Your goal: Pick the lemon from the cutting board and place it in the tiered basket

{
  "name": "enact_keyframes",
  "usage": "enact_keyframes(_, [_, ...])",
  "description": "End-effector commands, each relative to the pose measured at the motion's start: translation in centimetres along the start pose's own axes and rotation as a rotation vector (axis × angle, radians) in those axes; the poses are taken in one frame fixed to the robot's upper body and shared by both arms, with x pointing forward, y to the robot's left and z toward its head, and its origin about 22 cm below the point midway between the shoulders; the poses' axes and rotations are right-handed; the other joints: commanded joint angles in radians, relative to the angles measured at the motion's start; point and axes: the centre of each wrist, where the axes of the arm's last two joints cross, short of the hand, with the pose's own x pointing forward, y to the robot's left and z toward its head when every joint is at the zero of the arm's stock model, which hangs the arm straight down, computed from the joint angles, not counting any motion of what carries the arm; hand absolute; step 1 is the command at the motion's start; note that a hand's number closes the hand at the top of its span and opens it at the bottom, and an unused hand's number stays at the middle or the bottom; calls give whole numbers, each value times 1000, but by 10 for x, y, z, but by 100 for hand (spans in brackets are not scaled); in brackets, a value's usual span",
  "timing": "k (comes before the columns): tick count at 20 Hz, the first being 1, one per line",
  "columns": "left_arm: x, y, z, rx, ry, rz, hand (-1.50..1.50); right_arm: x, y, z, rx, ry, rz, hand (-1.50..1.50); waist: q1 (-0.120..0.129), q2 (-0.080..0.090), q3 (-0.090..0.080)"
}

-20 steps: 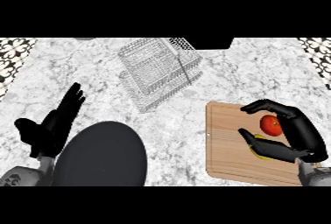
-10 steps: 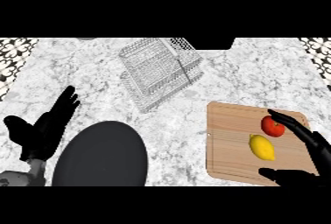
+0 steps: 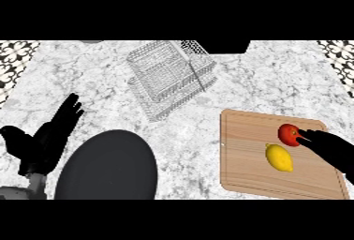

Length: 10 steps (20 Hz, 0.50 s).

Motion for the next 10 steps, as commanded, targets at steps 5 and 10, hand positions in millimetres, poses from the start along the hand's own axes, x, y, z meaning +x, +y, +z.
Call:
enact_keyframes(5, [6, 8, -14, -4, 2, -7, 0, 66, 10, -3, 149, 104, 108, -150, 12, 6, 5])
enact_keyframes(10, [7, 4, -15, -4, -7, -7, 0, 87, 40, -7, 91, 162, 76, -150, 8, 6, 5])
